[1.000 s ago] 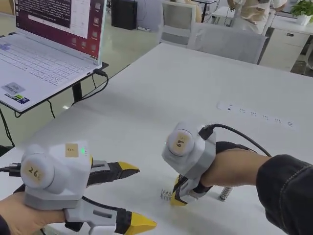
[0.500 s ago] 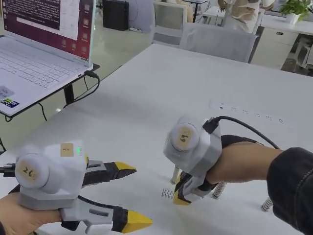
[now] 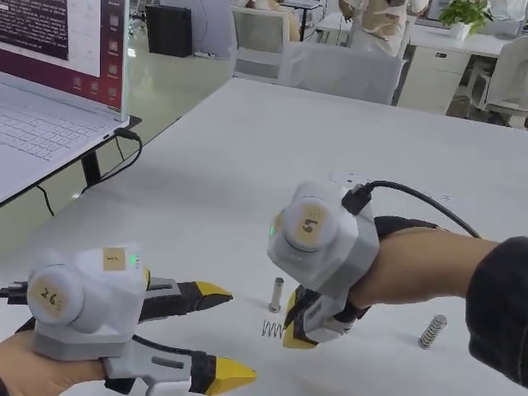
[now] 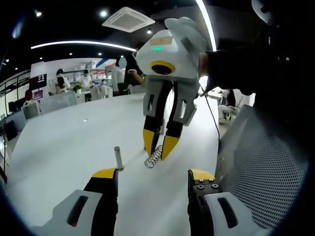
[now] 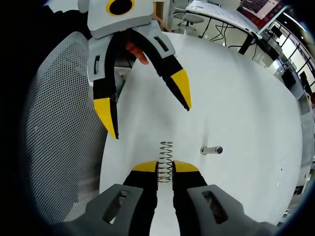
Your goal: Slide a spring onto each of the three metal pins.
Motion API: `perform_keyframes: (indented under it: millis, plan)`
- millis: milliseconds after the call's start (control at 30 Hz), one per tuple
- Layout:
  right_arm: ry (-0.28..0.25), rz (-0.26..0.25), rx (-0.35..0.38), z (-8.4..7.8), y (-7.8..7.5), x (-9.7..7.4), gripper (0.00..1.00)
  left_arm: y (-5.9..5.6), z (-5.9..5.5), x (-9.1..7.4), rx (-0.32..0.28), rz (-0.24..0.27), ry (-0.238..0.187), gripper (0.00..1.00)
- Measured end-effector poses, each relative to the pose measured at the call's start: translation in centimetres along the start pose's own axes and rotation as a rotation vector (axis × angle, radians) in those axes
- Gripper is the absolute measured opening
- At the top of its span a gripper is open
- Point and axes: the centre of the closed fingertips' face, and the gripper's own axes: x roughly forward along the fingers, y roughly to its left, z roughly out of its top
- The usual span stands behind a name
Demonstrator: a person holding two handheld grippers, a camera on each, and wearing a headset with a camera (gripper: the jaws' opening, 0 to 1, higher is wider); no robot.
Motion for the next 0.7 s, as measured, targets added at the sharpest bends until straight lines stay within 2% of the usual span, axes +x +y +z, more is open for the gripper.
perform_keyframes:
  millis: [200, 333, 700]
  plan:
    - [-0.01, 0.005, -0.02, 0.5, 0.5, -0.3, 0.08, -0.1, 0.3, 0.2, 0.01, -0.018, 0.0, 0.42]
    - [-0.009, 0.004, -0.033, 0.7, 0.6, -0.3, 0.08, -0.2, 0.4, 0.1, 0.018, -0.031, -0.002, 0.32]
    - [-0.021, 0.015, -0.066, 1.8, 1.4, -0.7, 0.08, -0.6, 0.8, 0.3, 0.023, -0.062, -0.014, 0.15]
